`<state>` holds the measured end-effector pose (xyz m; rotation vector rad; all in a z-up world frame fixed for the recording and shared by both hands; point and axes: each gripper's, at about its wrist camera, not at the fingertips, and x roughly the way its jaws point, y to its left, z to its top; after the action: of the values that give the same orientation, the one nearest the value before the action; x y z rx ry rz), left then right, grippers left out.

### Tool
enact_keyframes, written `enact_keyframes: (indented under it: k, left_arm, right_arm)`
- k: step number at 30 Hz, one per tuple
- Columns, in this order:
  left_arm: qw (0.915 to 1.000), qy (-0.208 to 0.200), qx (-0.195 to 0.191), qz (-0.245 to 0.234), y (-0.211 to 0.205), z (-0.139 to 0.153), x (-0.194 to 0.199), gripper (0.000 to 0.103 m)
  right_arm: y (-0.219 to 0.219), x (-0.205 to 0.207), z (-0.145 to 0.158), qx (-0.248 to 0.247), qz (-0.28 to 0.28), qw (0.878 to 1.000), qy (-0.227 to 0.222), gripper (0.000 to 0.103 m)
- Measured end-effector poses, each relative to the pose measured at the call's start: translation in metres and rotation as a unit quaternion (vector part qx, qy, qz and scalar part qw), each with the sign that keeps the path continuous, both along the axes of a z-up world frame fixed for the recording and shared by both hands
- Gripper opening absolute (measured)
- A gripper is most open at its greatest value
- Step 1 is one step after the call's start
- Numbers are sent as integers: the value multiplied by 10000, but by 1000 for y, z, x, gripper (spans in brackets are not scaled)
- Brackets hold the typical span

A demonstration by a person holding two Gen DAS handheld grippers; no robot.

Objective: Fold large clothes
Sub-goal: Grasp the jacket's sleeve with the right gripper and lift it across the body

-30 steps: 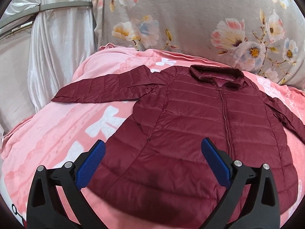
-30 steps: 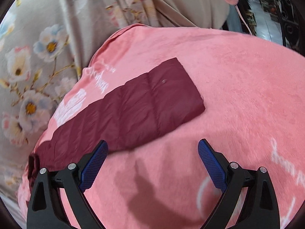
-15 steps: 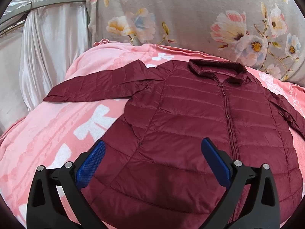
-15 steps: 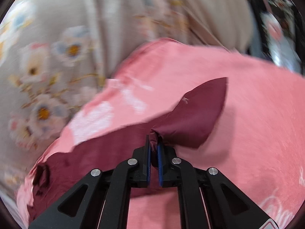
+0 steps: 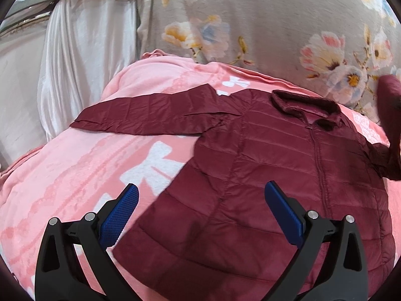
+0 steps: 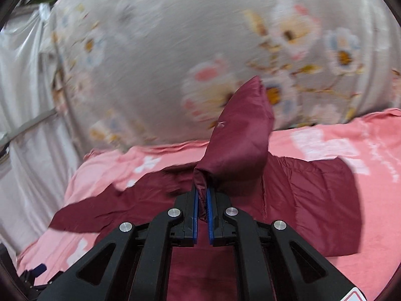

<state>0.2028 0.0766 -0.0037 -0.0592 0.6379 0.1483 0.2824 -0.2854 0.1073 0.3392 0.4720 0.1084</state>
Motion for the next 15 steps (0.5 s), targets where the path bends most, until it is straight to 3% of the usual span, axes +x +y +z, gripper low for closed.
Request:
enact_keyframes:
  k: [7, 15]
  left_arm:
    - [9998, 103, -132, 137, 29, -8, 4, 98]
    - [9986, 226, -476, 56, 51, -13, 14, 98]
  right_arm:
    - [102, 28, -30, -175, 940, 9948, 349, 6]
    - [174, 58, -83, -310, 1596, 9807, 1083, 9]
